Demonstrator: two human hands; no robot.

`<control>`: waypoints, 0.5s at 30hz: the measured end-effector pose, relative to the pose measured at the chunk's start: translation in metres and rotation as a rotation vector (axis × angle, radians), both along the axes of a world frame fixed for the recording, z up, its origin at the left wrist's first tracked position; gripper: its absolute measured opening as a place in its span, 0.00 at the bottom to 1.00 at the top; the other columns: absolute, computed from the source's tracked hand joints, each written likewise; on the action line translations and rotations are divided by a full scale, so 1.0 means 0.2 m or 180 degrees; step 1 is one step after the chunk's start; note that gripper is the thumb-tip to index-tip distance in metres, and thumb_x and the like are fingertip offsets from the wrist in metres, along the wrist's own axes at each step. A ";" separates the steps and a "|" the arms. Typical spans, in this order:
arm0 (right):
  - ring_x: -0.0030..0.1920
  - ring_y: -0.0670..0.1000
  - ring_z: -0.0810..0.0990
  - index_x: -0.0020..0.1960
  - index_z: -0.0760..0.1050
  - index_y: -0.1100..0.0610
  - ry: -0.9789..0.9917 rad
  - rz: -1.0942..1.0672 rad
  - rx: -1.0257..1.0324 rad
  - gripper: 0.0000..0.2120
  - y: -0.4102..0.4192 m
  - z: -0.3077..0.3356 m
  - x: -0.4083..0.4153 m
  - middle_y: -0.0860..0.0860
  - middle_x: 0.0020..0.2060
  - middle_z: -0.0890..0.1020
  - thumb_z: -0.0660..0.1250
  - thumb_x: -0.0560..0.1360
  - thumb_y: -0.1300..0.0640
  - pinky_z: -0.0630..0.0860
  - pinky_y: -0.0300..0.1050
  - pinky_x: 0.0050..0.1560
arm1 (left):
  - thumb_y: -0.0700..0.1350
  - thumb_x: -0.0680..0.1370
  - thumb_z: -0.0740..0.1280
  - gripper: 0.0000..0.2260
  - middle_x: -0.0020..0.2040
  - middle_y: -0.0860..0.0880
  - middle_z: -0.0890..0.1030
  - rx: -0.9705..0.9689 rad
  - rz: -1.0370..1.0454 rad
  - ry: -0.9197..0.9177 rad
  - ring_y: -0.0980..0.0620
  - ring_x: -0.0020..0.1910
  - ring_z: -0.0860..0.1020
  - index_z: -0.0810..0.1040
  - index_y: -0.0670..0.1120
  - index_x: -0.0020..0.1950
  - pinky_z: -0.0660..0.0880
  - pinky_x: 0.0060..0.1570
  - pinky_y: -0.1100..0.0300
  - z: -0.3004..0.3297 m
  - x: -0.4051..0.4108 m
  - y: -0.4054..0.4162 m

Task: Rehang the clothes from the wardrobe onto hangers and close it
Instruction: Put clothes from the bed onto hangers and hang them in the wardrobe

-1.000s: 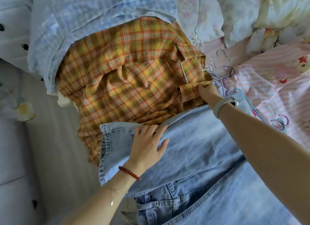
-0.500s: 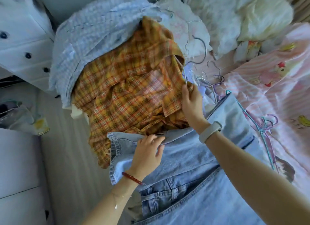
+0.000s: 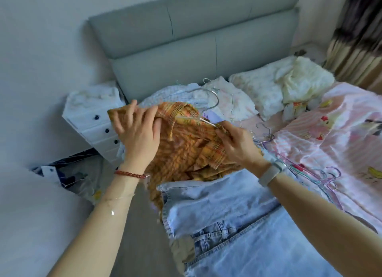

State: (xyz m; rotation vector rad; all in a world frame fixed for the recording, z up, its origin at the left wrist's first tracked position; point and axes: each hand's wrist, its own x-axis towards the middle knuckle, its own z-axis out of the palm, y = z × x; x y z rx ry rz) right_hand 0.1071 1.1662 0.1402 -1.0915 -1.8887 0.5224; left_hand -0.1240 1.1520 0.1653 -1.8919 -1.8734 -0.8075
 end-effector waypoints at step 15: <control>0.45 0.62 0.80 0.50 0.80 0.61 -0.2239 0.1096 -0.0015 0.09 -0.74 -0.57 0.00 0.59 0.43 0.82 0.71 0.70 0.61 0.76 0.58 0.48 | 0.52 0.81 0.55 0.13 0.47 0.41 0.79 -0.3251 0.0126 -0.1723 0.42 0.45 0.78 0.70 0.43 0.50 0.67 0.37 0.56 -0.62 0.22 -1.52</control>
